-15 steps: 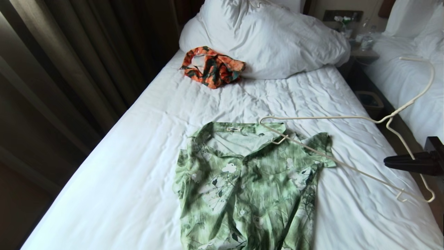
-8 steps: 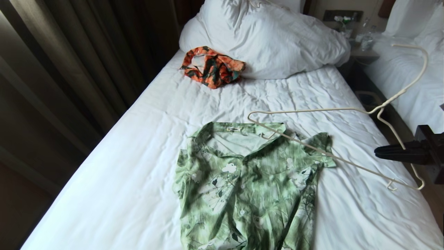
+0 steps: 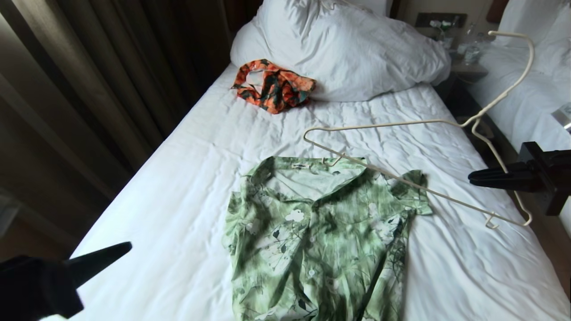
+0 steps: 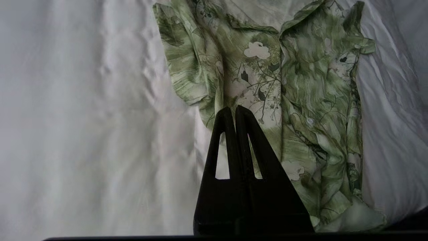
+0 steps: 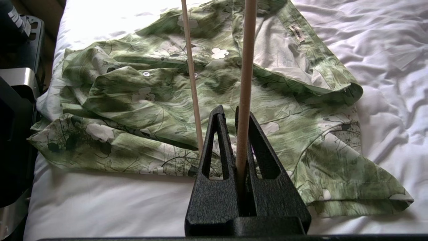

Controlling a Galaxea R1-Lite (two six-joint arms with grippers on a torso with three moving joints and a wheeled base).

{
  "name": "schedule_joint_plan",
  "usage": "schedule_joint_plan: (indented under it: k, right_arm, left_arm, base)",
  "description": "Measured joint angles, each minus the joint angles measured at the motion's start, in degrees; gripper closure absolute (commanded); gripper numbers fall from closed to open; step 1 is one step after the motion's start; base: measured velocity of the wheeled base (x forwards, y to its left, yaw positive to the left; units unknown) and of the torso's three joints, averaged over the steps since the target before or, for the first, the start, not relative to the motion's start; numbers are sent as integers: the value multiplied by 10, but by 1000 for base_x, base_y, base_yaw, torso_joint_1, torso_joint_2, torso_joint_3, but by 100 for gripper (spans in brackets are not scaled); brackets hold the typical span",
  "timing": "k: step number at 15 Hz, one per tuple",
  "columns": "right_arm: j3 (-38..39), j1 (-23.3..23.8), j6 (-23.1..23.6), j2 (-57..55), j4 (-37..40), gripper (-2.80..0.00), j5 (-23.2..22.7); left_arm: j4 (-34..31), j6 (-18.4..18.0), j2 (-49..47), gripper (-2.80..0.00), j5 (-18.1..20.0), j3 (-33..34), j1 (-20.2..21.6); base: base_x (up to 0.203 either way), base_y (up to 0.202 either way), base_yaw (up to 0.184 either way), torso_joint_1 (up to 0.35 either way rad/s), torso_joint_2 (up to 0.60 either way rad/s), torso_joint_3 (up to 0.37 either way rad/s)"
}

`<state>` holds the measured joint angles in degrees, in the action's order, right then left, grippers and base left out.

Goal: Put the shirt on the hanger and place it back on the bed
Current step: Lift the shirt and hanger

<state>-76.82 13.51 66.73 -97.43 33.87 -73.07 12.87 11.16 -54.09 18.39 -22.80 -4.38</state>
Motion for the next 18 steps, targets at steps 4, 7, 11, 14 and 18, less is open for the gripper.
schedule_joint_plan:
  k: [4,7,11,14,18]
  right_arm:
    - [-18,-4,-15,-6,0,0,0]
    - [-23,-4,-19,-9,0,0,0]
    - [-25,-3,-19,-15,0,0,0]
    - [-25,-2,-19,-20,-1,0,0]
    - [-26,-1,-19,-26,-1,0,0]
  left_arm:
    - [127,71,-266,0,29,-86,-57]
    - [191,126,-422,0,26,-192,-114]
    - [211,146,-556,-280,16,-312,-160]
    - [212,144,-618,-280,-1,-380,-159]
    - [213,144,-677,-280,-25,-421,-147]
  base:
    - [0,0,0,0,0,0]
    - [0,0,0,0,0,0]
    - [0,0,0,0,0,0]
    - [0,0,0,0,0,0]
    - [0,0,0,0,0,0]
